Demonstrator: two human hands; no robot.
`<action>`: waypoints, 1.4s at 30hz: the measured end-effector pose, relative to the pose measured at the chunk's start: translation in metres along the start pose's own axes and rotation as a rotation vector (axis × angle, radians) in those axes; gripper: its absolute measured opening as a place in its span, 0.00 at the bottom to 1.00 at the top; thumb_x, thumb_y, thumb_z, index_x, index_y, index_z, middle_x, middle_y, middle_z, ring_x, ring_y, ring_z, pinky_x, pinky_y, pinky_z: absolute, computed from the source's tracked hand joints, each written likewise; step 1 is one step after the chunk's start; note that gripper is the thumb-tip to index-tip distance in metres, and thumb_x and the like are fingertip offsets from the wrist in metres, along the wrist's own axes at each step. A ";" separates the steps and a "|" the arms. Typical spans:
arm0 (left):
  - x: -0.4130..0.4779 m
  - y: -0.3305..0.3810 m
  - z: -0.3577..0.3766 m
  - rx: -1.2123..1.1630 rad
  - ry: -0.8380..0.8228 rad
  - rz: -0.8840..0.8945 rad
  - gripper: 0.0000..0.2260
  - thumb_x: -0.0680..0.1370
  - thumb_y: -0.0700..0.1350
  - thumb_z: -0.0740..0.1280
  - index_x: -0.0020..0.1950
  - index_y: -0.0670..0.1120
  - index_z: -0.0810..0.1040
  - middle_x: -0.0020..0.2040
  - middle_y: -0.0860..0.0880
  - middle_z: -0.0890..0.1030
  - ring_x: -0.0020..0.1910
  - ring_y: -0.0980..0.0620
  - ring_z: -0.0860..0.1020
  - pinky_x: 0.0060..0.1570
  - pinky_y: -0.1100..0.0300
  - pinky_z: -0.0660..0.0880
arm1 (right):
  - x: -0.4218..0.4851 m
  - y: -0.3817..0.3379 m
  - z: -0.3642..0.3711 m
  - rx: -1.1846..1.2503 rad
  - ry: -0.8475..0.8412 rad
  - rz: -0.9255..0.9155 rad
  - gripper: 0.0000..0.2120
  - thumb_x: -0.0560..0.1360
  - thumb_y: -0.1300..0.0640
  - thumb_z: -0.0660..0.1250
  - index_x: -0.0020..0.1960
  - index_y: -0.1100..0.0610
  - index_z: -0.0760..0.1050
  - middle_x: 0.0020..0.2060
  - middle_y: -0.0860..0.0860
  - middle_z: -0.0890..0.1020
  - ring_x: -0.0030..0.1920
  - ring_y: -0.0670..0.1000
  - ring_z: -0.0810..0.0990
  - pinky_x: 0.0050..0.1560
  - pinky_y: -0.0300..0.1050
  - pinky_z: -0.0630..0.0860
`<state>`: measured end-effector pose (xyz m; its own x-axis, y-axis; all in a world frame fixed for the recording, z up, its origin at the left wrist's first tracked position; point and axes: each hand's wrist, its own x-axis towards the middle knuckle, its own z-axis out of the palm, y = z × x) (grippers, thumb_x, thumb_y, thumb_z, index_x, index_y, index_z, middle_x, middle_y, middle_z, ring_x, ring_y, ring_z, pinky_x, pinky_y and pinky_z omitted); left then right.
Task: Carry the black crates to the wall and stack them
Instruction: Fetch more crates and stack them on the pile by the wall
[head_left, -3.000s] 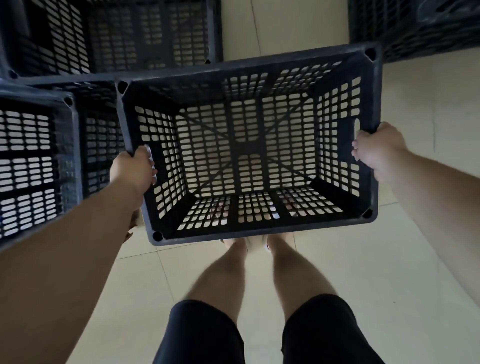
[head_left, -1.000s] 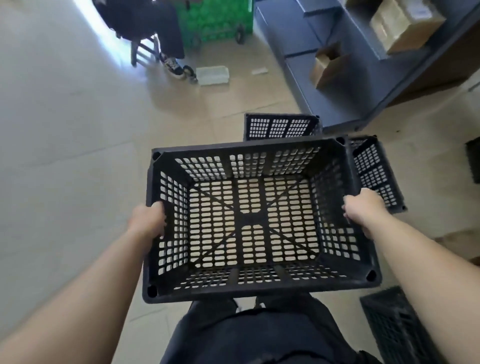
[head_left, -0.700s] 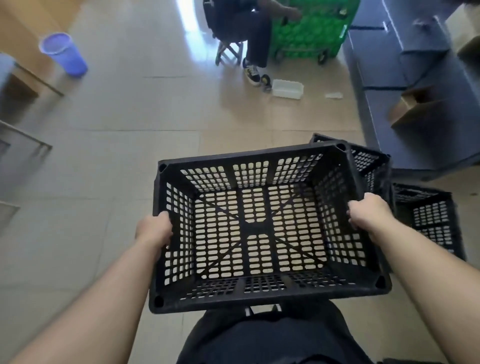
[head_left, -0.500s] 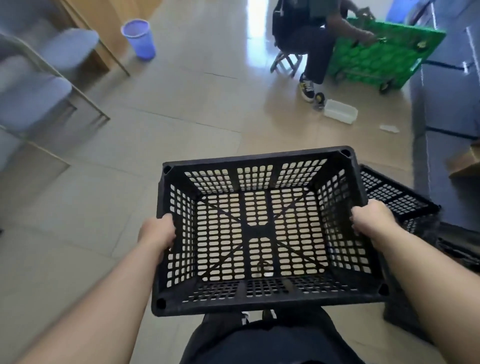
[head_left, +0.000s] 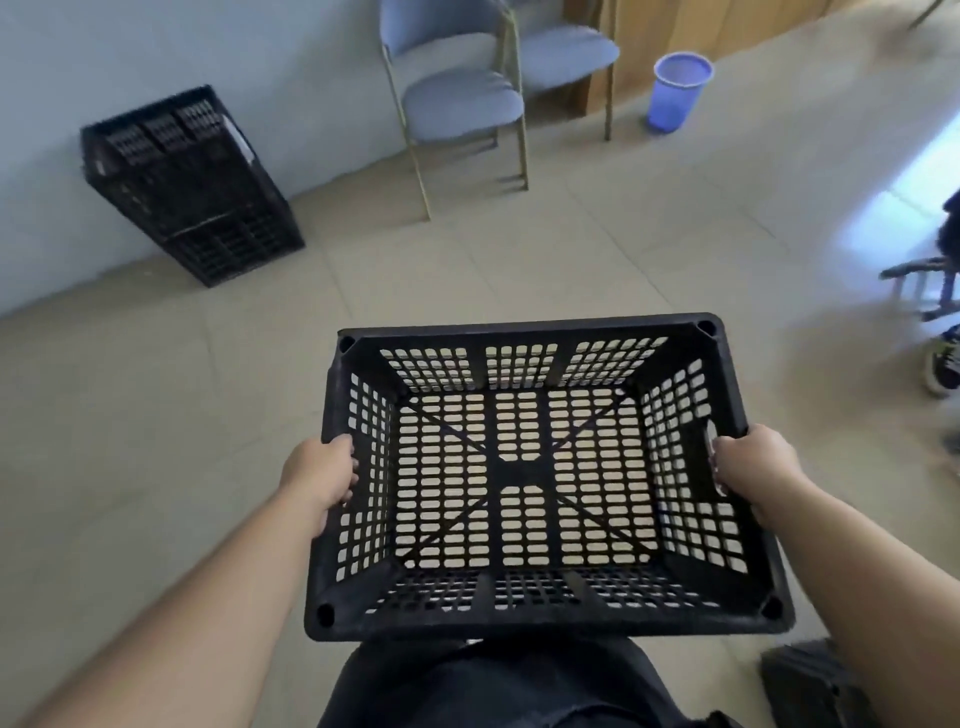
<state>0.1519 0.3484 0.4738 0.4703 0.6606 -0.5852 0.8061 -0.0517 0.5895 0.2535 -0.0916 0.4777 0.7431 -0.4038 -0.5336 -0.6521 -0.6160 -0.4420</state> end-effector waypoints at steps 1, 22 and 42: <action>0.004 -0.009 -0.014 -0.022 0.027 -0.025 0.10 0.79 0.45 0.62 0.48 0.40 0.80 0.39 0.45 0.80 0.37 0.47 0.77 0.37 0.53 0.75 | 0.000 -0.019 0.010 -0.033 -0.026 -0.032 0.11 0.80 0.58 0.63 0.54 0.66 0.77 0.39 0.60 0.82 0.35 0.58 0.81 0.33 0.46 0.74; 0.193 -0.023 -0.277 -0.265 0.214 -0.229 0.10 0.81 0.43 0.62 0.42 0.40 0.77 0.35 0.45 0.76 0.32 0.48 0.72 0.31 0.56 0.72 | -0.077 -0.361 0.244 -0.213 -0.152 -0.323 0.10 0.74 0.62 0.61 0.50 0.65 0.78 0.42 0.63 0.83 0.42 0.64 0.84 0.38 0.48 0.76; 0.456 0.163 -0.378 -0.431 0.322 -0.304 0.09 0.82 0.42 0.61 0.43 0.42 0.76 0.38 0.46 0.76 0.32 0.50 0.72 0.30 0.56 0.70 | 0.029 -0.741 0.401 -0.247 -0.310 -0.410 0.06 0.74 0.62 0.63 0.47 0.64 0.76 0.39 0.64 0.84 0.41 0.66 0.85 0.44 0.62 0.83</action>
<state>0.3617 0.9241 0.5137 0.0561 0.7945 -0.6047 0.6379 0.4374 0.6339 0.6981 0.6249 0.5008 0.8249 0.0958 -0.5571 -0.2378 -0.8353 -0.4958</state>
